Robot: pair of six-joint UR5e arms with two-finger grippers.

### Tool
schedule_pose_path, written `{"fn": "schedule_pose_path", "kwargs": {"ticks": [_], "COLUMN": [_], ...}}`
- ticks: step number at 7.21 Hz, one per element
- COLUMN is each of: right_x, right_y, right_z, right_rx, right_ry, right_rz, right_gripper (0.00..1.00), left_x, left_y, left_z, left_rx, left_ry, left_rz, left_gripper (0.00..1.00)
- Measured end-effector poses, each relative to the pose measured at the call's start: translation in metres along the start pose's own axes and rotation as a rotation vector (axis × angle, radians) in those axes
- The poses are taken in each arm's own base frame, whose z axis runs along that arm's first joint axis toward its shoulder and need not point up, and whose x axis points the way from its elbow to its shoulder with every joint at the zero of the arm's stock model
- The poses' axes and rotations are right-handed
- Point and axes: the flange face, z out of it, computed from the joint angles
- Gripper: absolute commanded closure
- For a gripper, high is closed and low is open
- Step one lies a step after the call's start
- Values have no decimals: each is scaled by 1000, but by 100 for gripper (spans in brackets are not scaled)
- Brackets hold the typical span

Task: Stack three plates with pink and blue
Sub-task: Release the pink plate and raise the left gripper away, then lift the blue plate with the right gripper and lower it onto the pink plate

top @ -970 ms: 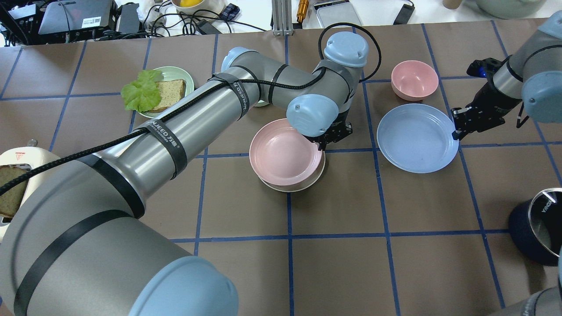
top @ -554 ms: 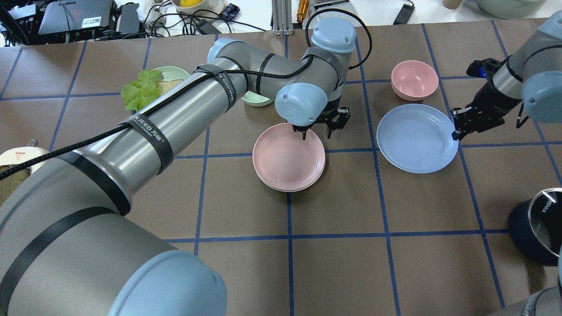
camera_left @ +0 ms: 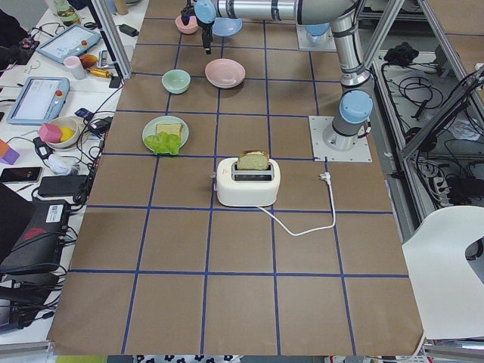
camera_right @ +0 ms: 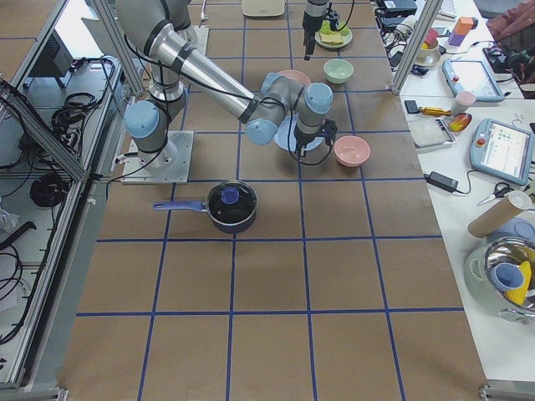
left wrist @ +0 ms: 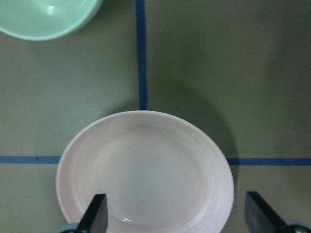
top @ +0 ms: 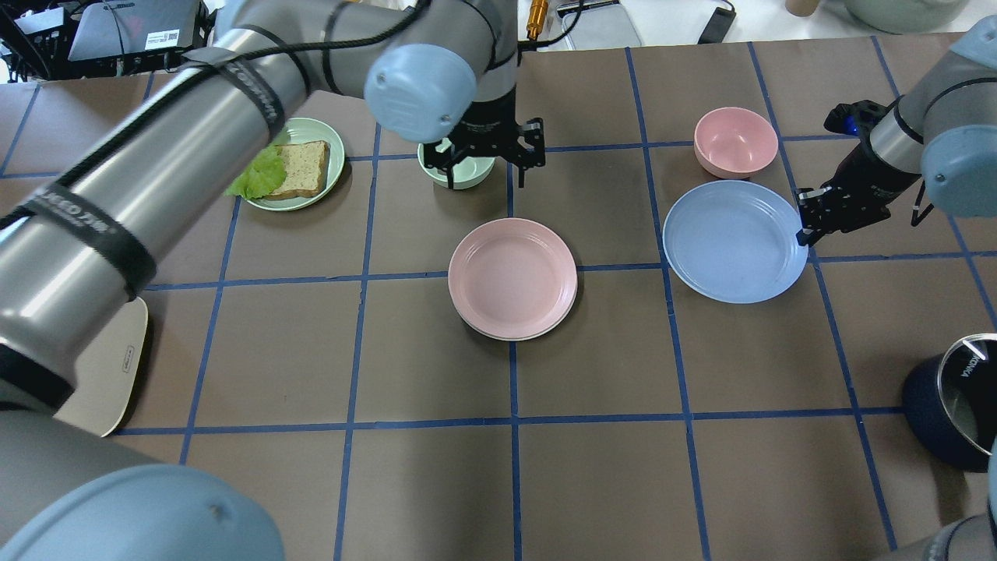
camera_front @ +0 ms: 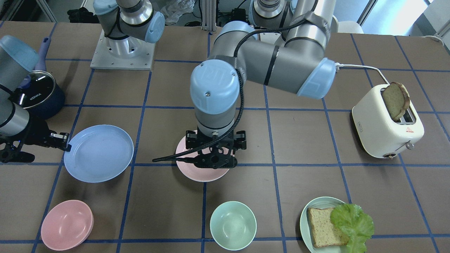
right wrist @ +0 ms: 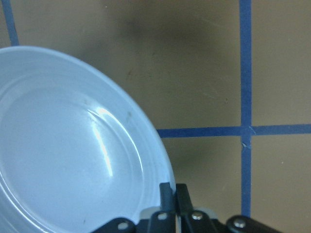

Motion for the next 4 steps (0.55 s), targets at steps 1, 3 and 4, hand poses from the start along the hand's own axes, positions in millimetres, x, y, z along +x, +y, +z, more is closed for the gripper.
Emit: {"fn": "schedule_pose_path", "kwargs": {"ticks": [1,3,4], "right_x": [-12,-65,-102], "right_y": [0,4,7], "right_z": [-1,-2,2], "right_rx": [8,25,34], "right_ry": [-13,-1,10], "right_rz": [23,55,81], "right_gripper": [100,100,100], "left_x": [-33,-68,-80], "left_y": [7,31,40], "left_z": [-36,-96,-111], "left_rx": [24,98,116], "left_ry": [8,23,27], "left_rz": [-26,-60,-77], "left_gripper": [0,0,0]}}
